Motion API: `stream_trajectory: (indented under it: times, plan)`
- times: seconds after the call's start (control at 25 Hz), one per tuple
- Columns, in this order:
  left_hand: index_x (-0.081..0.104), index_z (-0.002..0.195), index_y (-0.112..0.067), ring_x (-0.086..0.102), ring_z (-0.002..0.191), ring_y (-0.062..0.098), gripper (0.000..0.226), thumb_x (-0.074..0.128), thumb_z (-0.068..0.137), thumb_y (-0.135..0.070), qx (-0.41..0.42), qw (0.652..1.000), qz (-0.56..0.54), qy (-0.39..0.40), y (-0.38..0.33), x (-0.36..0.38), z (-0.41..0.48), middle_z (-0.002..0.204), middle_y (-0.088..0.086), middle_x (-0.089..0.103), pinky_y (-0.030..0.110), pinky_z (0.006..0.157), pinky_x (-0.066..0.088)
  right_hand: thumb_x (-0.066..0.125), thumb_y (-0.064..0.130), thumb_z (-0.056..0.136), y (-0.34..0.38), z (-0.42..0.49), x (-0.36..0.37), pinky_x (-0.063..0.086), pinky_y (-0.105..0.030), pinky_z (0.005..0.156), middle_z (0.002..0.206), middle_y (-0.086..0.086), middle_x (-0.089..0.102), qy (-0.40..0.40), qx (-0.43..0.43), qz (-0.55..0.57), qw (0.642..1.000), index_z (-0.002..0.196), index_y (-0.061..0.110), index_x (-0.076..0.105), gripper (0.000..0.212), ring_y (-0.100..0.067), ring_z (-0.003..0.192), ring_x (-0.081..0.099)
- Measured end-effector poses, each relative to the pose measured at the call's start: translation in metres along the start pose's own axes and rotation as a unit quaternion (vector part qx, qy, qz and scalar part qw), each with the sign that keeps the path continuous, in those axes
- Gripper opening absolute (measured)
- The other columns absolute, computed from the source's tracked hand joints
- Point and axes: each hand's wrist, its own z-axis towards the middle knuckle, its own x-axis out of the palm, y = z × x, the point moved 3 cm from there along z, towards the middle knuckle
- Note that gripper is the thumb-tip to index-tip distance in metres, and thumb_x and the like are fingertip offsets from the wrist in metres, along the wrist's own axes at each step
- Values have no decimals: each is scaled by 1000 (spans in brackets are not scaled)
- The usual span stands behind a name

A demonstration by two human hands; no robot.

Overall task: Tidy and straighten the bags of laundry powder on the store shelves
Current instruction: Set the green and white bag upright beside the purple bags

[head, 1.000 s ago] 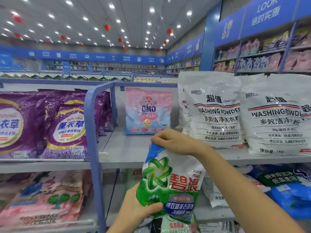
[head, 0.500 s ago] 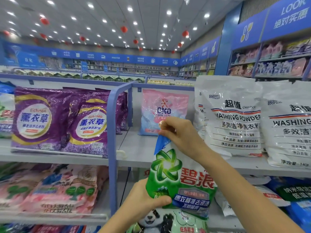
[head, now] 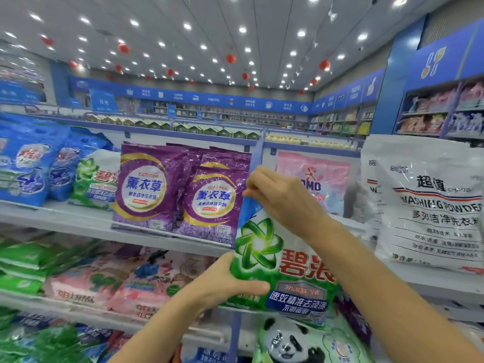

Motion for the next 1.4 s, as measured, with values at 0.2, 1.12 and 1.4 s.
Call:
stream_trajectory:
  times: [0.2, 1.12, 1.4]
  plan:
    - [69, 106, -25, 64, 108, 19, 45, 73, 73, 6, 34, 998, -20, -41, 2, -75, -66, 113, 3, 69, 24, 88, 50, 48, 21, 95, 65, 83, 51, 45, -35, 35, 69, -7, 54, -34, -64, -13, 997, 75, 5, 55, 26, -20, 44, 47]
    - [66, 105, -15, 67, 100, 25, 42, 72, 64, -8, -38, 966, -105, -232, 66, -443, -197, 108, 9, 71, 31, 84, 54, 56, 19, 92, 120, 211, 325, 52, -19, 60, 75, -3, 67, -69, 533, 477, 695, 91, 4, 65, 17, -9, 65, 64]
    - [59, 105, -9, 72, 77, 21, 47, 76, 61, -1, -26, 960, -147, -237, 69, -515, -129, 89, 7, 75, 28, 63, 57, 64, 32, 86, 68, 256, 372, 48, -29, 70, 87, -12, 65, -113, 526, 429, 726, 97, 6, 65, 28, -17, 79, 61]
